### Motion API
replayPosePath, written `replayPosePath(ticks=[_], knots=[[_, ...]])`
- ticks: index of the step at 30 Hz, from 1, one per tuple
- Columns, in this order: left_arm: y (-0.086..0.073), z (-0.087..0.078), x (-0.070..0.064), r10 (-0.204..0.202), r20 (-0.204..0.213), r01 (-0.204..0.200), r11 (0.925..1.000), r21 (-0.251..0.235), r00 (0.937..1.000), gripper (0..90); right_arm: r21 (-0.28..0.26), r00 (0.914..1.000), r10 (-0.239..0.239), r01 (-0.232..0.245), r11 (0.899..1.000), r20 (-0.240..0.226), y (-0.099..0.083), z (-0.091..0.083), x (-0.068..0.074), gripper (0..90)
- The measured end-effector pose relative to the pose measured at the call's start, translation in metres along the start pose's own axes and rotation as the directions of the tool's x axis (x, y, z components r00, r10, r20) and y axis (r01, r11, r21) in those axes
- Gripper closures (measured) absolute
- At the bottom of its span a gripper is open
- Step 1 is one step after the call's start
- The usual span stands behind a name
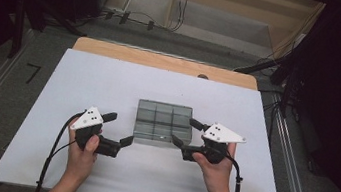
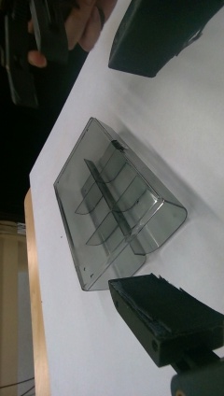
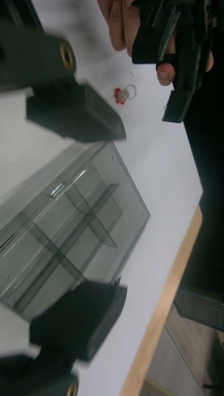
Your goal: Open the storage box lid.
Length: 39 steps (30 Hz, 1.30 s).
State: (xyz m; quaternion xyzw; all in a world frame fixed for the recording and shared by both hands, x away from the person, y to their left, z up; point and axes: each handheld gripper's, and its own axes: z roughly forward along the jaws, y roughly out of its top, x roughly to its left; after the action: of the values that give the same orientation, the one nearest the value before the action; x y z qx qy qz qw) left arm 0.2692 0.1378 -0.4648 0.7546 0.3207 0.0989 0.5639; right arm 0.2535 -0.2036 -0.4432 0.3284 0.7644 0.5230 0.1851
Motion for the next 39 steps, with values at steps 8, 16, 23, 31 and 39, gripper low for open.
replayPosePath(ticks=[8,16,23,31,39], knots=[[-0.002,0.004,-0.003,0.013,0.008,-0.013,0.9999,0.01,0.9999,0.0,0.117,0.9961,0.013,-0.003,0.993,-0.087,-0.026,0.027,0.008,71.5],[-0.004,0.008,-0.007,0.02,0.017,-0.02,0.9996,0.021,0.9997,0.0,0.258,0.9947,0.044,-0.018,0.966,-0.093,-0.049,0.047,0.004,87.5],[-0.004,0.008,-0.007,0.018,0.016,-0.018,0.9996,0.022,0.9997,0.0,0.289,0.9961,0.069,-0.051,0.956,-0.055,-0.055,0.056,0.001,87.5],[-0.005,0.01,-0.007,0.02,0.016,-0.02,0.9993,0.032,0.9997,0.0,0.256,0.9945,0.075,-0.054,0.965,-0.073,-0.054,0.059,0.002,87.6],[-0.005,0.011,-0.007,0.022,0.014,-0.023,0.999,0.038,0.9997,0.0,0.251,0.9943,0.072,-0.051,0.967,-0.078,-0.053,0.059,0.003,87.6]])
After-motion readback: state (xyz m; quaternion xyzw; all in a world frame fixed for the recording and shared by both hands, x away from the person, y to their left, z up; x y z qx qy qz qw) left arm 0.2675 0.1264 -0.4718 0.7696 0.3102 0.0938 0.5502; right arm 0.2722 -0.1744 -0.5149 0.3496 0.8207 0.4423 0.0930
